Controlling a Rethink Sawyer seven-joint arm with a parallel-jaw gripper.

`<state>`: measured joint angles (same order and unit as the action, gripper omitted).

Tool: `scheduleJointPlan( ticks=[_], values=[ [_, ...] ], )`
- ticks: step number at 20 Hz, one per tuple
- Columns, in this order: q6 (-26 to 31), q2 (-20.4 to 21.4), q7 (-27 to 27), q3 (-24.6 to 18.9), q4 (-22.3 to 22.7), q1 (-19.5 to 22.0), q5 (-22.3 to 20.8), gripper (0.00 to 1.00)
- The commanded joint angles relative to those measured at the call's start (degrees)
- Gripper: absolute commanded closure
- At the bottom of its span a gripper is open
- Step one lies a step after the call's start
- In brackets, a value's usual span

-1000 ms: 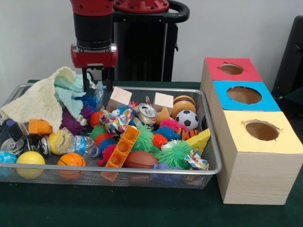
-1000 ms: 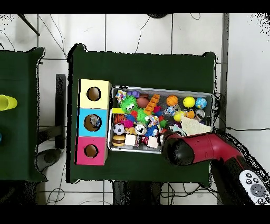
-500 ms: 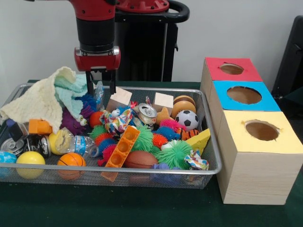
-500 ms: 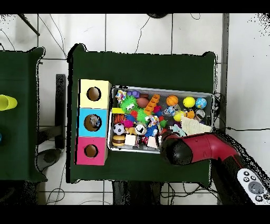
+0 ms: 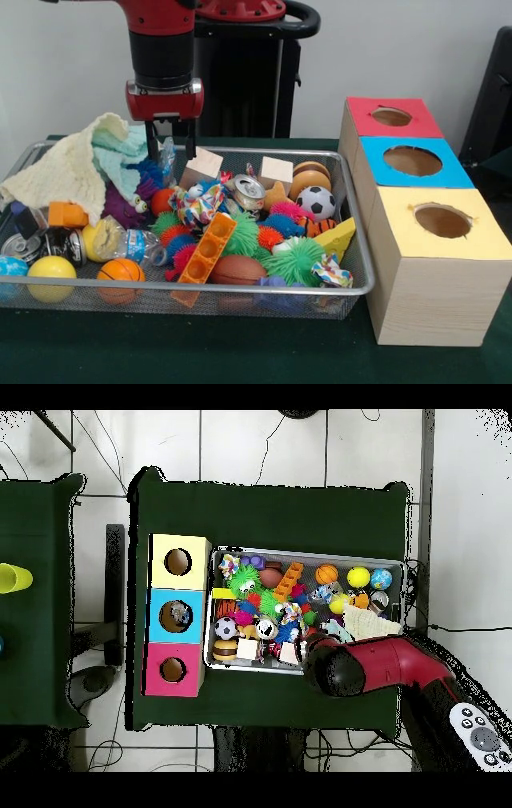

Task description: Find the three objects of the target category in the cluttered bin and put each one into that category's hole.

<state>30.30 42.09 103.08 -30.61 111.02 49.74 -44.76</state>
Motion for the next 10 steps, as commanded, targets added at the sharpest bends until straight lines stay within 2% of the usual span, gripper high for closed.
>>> scheduleJointPlan(
  ticks=[1,10],
  values=[
    [-1.1,-1.8,-3.4,1.0,-4.0,-0.4,-4.0,0.00],
    [-0.3,-2.2,-4.5,1.2,-3.9,0.1,-4.3,0.00]
  ],
)
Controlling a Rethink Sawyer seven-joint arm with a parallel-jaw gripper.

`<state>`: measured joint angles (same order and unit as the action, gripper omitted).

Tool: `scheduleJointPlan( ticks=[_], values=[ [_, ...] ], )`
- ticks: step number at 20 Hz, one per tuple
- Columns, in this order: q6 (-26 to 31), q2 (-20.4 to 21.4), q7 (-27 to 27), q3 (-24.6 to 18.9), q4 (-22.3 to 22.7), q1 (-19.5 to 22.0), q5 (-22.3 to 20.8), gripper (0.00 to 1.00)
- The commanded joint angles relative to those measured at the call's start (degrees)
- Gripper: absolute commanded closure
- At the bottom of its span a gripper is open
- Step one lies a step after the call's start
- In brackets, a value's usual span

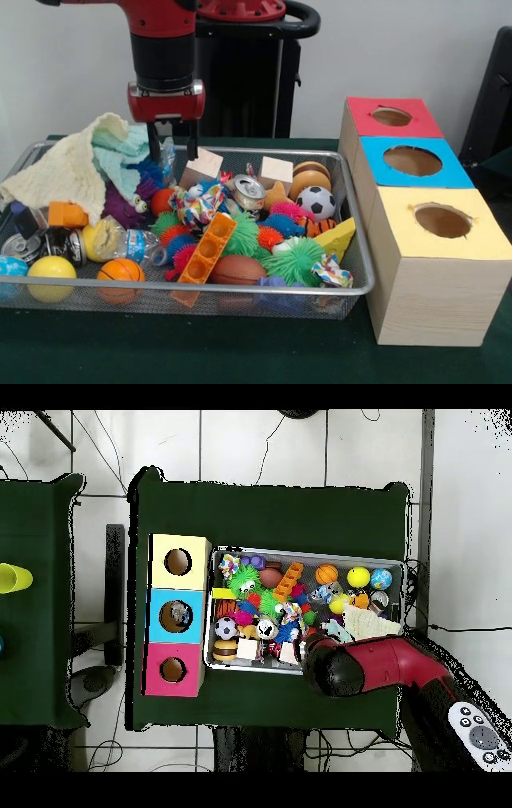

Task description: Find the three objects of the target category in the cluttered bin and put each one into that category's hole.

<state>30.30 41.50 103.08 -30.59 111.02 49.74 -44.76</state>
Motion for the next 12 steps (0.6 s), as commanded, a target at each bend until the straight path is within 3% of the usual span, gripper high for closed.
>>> scheduleJointPlan(
  ticks=[1,12],
  values=[
    [-0.4,-1.7,-4.5,1.2,-3.9,0.2,-4.3,0.00],
    [-1.4,-1.9,-4.5,2.0,-4.1,0.5,-5.8,0.00]
  ],
)
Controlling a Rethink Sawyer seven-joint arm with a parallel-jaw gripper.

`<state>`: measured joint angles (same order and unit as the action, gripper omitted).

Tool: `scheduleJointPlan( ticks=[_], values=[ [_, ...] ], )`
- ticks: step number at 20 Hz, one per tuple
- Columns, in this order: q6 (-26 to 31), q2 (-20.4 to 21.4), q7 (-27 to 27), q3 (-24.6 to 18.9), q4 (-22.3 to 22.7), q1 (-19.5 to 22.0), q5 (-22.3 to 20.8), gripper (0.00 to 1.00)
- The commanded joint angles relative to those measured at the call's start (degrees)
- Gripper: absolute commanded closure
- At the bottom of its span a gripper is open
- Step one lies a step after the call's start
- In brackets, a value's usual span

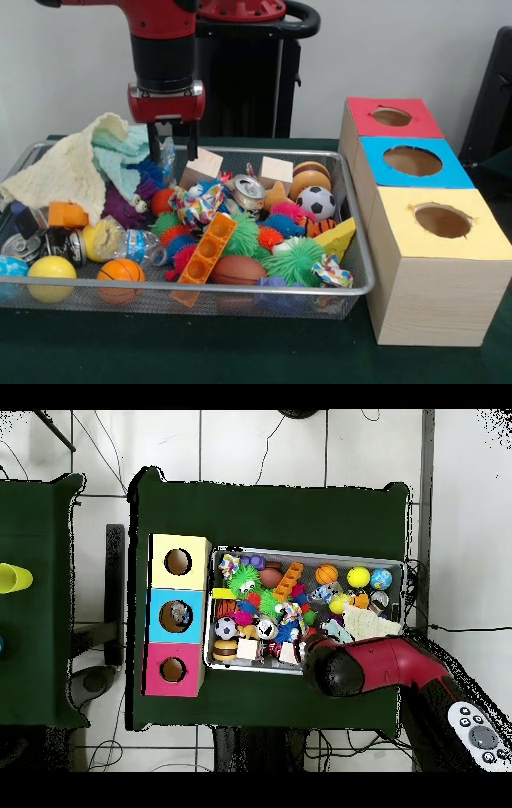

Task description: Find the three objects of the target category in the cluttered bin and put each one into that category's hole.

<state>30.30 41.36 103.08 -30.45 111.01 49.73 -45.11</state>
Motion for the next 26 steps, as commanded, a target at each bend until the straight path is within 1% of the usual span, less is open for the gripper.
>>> scheduleJointPlan(
  ticks=[1,10,21,26],
  values=[
    [-1.5,-1.7,-4.4,1.9,-4.2,0.5,-5.7,0.00],
    [-1.4,-2.2,-4.3,2.0,-5.3,0.7,-7.2,0.00],
    [-1.6,-2.1,-2.7,2.1,-4.0,0.3,-7.1,0.00],
    [-2.9,-2.5,-1.5,2.2,-2.8,-0.2,-7.2,0.00]
  ],
)
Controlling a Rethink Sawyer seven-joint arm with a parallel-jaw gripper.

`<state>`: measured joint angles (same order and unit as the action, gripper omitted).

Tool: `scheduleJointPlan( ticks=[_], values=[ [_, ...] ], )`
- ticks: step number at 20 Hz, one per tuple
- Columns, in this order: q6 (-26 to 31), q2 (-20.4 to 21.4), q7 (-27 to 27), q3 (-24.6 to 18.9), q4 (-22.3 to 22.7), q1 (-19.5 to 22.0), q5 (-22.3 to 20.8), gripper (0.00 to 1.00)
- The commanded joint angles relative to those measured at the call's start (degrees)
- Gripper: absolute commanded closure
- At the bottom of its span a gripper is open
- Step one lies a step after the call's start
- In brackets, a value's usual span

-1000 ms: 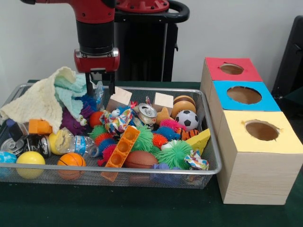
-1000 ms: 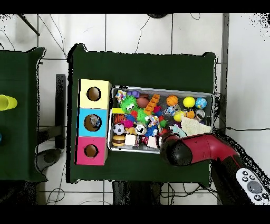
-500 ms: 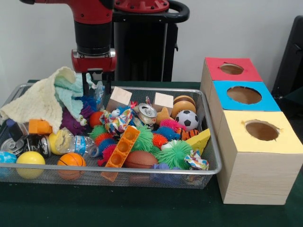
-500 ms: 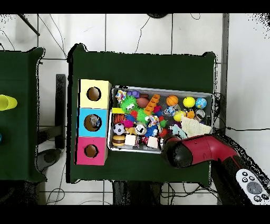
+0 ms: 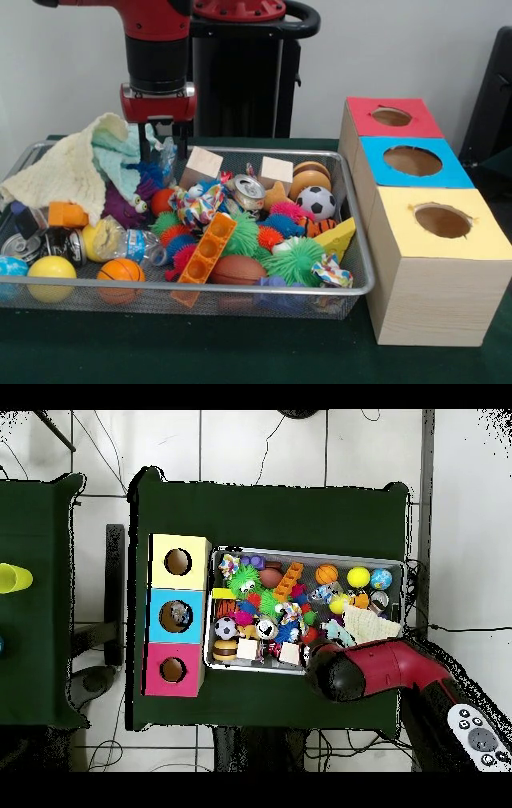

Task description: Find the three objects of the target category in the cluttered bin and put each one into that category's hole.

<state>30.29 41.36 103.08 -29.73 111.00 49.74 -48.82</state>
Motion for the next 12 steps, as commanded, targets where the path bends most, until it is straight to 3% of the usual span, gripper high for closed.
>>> scheduleJointPlan(
  ticks=[1,2,3,12],
  values=[
    [-2.7,-2.6,-1.8,1.2,-2.6,0.0,-3.3,0.00],
    [-2.6,-2.7,-2.1,1.0,-2.5,0.1,-3.1,0.00],
    [-2.4,-2.8,-2.5,0.7,-2.3,0.3,-2.9,1.00],
    [-2.3,-2.5,-2.2,0.6,-2.5,-0.5,-2.8,1.00]
  ],
)
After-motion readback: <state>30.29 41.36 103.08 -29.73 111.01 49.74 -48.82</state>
